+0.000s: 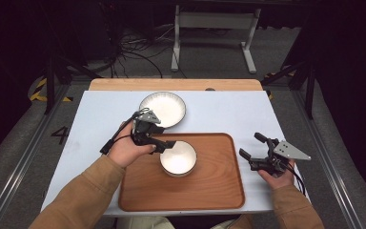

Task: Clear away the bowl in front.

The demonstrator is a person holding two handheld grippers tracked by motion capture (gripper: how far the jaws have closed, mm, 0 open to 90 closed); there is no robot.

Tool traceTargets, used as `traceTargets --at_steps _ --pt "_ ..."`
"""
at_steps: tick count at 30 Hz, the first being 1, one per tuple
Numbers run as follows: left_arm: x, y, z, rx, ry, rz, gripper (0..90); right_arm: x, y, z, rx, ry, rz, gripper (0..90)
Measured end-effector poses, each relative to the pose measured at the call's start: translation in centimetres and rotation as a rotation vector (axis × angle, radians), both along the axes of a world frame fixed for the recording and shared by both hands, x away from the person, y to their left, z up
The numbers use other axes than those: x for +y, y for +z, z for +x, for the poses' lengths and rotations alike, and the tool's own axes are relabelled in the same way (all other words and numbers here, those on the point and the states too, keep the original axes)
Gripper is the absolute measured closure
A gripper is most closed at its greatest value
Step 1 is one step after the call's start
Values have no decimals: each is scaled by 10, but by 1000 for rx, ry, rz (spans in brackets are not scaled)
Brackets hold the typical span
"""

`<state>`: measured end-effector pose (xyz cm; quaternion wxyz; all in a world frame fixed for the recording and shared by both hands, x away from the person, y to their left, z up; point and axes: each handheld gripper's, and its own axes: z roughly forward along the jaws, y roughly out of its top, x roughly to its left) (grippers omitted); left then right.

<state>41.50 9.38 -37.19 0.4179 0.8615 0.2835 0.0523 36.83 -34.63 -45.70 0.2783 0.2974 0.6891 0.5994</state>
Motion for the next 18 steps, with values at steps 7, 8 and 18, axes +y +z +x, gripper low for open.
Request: traceTargets --at_steps 7,8,18 --pt "19 0 -9 -48 24 -11 242 0 0 0 2 4 -3 84" --pt "21 0 -10 -50 29 -13 242 0 0 0 2 5 -3 83" --pt "48 1 -26 -97 63 -46 216 0 0 1 6 4 1 83"
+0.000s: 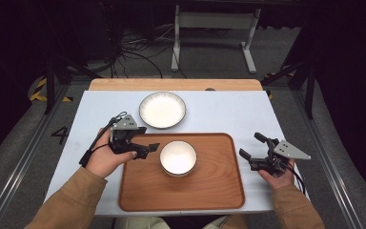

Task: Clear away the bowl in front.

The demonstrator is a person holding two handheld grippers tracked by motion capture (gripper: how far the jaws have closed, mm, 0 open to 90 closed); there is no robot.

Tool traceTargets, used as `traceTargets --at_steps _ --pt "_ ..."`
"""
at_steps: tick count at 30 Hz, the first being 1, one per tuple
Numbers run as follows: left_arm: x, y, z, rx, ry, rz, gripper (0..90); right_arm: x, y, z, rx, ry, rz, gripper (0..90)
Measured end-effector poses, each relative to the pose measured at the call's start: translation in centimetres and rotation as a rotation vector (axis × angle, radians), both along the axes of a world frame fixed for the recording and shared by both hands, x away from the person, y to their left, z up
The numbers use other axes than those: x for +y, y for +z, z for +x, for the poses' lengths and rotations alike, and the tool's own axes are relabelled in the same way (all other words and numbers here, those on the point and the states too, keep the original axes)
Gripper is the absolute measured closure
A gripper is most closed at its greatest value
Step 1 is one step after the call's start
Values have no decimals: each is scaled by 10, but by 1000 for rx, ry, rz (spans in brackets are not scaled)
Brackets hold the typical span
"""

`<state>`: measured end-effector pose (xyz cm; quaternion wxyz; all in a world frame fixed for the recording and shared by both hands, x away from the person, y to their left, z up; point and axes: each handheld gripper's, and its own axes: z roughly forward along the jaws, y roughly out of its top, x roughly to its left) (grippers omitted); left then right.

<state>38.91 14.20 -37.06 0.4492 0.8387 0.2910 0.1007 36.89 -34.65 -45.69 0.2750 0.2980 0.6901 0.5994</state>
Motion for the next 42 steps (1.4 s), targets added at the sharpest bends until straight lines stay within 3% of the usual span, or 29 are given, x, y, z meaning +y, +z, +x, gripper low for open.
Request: traceTargets --at_steps 5,23,29,42 --pt "12 -4 -6 -13 19 -6 194 0 0 0 -1 0 -3 83" --pt "60 -22 -20 -89 78 -97 157 0 0 -1 -4 -4 -2 68" --pt "74 -29 -25 -97 115 -133 152 0 0 0 -3 -5 -2 67" --pt "92 -40 -34 -146 161 -189 144 0 0 0 -1 -4 -2 63"
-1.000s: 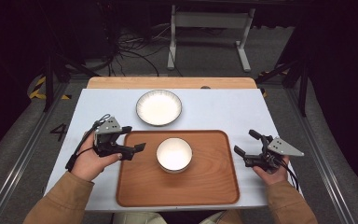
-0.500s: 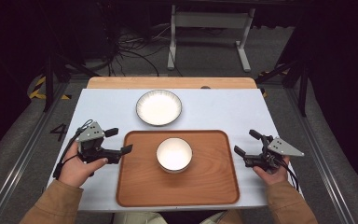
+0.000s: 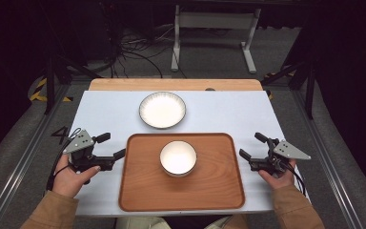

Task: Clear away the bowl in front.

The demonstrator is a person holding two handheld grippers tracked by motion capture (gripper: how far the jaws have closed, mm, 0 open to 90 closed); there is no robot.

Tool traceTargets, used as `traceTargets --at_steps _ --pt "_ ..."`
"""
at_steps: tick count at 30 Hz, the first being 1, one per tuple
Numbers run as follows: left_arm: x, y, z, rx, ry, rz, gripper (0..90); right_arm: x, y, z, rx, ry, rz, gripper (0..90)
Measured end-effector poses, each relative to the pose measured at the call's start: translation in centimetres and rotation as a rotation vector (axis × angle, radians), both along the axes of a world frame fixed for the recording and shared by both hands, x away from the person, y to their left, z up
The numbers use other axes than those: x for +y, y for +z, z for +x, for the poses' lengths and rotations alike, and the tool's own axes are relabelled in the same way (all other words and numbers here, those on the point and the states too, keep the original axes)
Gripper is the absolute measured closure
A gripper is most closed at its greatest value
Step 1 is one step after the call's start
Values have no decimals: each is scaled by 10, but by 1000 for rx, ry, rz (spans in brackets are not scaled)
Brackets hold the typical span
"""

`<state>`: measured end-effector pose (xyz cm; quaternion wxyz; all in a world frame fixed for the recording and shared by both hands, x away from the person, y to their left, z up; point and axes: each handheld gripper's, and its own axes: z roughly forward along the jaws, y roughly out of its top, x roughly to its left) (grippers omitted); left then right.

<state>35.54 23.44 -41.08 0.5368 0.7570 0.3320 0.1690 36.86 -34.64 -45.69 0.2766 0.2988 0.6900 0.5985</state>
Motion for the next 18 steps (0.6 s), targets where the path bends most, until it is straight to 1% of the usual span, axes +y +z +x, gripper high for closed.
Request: traceTargets --at_steps 4,5,6,7,14,18 --pt "2 -5 -2 -9 6 -7 143 0 0 0 0 1 1 63" --pt "2 -7 -3 -7 12 -19 143 0 0 0 0 1 1 63" --pt "3 -8 -3 -11 12 -21 143 0 0 0 0 1 1 63" --pt "3 -10 -3 -12 13 -34 143 0 0 0 0 1 1 63" --pt "6 -18 -4 -13 22 -50 143 0 0 0 0 1 1 63" --pt "7 -25 -3 0 28 -53 143 0 0 0 0 2 0 63"
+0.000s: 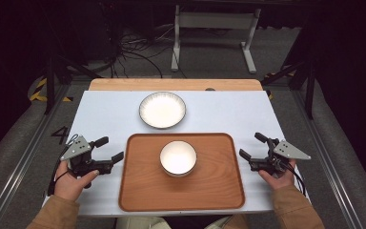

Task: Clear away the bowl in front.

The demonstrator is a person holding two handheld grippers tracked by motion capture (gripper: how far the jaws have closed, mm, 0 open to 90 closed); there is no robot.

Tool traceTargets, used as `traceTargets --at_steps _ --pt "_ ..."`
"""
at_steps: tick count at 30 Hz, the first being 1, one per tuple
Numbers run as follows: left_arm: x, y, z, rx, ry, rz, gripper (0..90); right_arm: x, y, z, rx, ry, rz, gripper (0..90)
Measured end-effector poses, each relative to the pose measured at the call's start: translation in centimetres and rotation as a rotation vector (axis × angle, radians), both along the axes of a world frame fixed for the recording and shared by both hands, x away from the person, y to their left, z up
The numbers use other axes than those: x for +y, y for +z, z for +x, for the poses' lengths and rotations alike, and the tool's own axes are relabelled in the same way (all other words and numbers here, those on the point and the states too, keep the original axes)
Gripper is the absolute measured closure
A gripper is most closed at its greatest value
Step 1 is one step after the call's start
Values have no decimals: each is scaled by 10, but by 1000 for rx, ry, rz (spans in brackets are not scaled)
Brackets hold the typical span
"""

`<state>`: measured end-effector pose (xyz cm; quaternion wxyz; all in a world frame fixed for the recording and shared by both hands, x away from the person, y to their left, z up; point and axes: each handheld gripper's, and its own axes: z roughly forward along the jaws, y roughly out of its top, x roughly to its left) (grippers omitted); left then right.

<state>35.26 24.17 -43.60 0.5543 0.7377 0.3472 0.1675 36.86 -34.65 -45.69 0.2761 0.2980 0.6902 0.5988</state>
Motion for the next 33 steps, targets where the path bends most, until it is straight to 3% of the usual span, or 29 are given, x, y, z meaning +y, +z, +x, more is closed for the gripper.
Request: traceTargets --at_steps 25,33 --pt "8 -32 -2 30 19 -23 114 0 0 0 -5 4 -2 63" --pt "6 -33 -4 14 26 -18 79 0 0 -1 -6 2 -2 63"
